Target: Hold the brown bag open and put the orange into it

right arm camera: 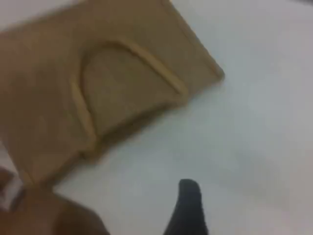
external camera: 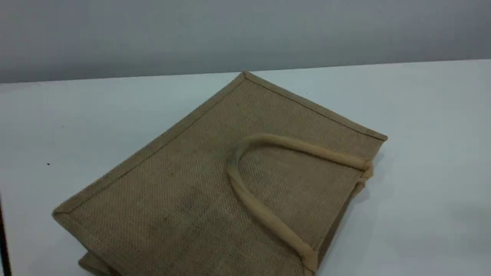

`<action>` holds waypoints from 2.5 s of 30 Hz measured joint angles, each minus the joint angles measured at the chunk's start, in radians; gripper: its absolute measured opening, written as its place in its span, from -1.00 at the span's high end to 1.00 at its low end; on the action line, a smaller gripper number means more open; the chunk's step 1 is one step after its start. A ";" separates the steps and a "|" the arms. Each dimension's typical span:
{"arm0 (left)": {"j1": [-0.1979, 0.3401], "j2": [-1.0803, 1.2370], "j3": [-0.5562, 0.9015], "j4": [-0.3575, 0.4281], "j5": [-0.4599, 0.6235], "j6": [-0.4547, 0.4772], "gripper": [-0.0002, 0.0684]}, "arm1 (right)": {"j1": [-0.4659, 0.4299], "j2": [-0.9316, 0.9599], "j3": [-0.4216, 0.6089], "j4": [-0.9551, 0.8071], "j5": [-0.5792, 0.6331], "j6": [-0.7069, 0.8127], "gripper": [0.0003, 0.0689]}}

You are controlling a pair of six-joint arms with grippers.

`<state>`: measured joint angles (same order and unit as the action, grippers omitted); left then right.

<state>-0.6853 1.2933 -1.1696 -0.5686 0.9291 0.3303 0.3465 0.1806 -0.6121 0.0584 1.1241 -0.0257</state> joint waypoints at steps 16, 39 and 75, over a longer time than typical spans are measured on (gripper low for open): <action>-0.196 -0.281 0.030 0.304 0.171 -0.361 -0.53 | 0.000 -0.181 0.105 0.033 -0.062 -0.005 -0.49; -0.196 -0.882 0.605 0.622 0.130 -0.503 -0.53 | 0.000 -0.181 0.105 0.036 -0.059 -0.005 -0.49; -0.195 -1.088 0.663 0.622 0.156 -0.500 -0.53 | -0.399 -0.181 0.105 0.045 -0.059 -0.004 -0.46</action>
<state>-0.8806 0.2056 -0.5070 0.0535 1.0848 -0.1698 -0.0528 0.0000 -0.5067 0.1036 1.0651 -0.0297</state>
